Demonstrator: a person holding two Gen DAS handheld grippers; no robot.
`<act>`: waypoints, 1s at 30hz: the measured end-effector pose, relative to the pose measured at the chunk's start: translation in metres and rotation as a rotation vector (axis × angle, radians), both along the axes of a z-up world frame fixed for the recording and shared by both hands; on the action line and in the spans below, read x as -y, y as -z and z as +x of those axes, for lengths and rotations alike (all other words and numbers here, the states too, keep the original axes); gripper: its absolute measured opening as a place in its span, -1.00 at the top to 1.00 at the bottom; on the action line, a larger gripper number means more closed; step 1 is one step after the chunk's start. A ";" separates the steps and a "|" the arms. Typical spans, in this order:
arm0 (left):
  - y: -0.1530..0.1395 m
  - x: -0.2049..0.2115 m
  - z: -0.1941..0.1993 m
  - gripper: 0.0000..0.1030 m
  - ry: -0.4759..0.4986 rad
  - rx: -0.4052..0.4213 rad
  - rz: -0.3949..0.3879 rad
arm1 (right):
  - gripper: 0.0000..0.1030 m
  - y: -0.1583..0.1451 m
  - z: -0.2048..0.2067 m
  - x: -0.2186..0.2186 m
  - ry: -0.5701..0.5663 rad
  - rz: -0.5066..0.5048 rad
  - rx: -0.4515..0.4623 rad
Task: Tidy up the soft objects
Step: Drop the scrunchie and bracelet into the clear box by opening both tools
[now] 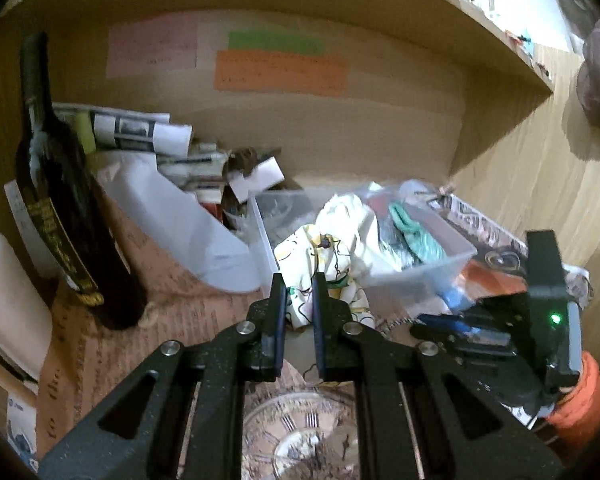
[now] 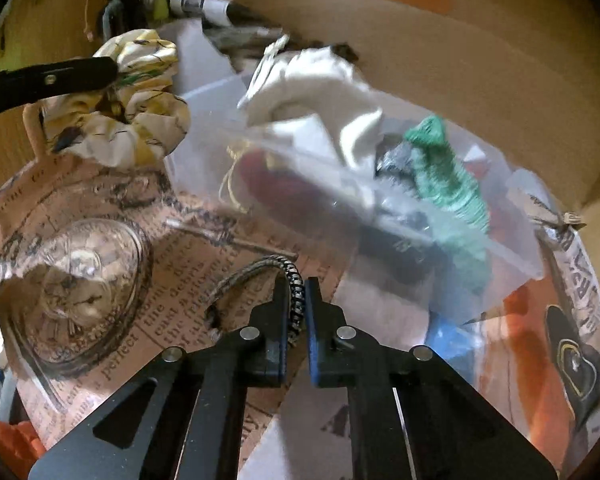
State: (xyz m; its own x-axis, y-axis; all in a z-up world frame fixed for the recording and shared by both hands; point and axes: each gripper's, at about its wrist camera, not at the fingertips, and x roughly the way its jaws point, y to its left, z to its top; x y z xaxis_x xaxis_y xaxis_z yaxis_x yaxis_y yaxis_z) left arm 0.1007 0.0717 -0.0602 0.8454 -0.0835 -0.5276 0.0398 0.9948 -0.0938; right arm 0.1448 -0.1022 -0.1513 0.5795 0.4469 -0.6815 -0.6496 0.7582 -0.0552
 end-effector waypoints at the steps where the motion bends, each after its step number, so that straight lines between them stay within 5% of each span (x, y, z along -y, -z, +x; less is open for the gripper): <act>1: -0.003 -0.002 0.003 0.79 -0.003 0.007 0.000 | 0.88 -0.004 -0.001 0.003 0.007 0.017 0.007; 10: -0.018 -0.007 0.031 0.78 -0.063 0.046 0.047 | 0.88 -0.050 -0.005 0.025 0.054 0.113 0.113; 16: -0.009 -0.010 0.061 0.78 -0.085 -0.008 0.074 | 0.88 -0.079 0.008 0.033 0.104 0.162 0.184; 22: 0.012 -0.006 0.083 0.78 -0.061 -0.088 0.084 | 0.88 -0.083 0.027 0.029 0.146 0.142 0.225; 30: 0.026 0.003 0.091 0.78 -0.027 -0.126 0.088 | 0.88 -0.060 0.052 0.013 0.152 0.110 0.165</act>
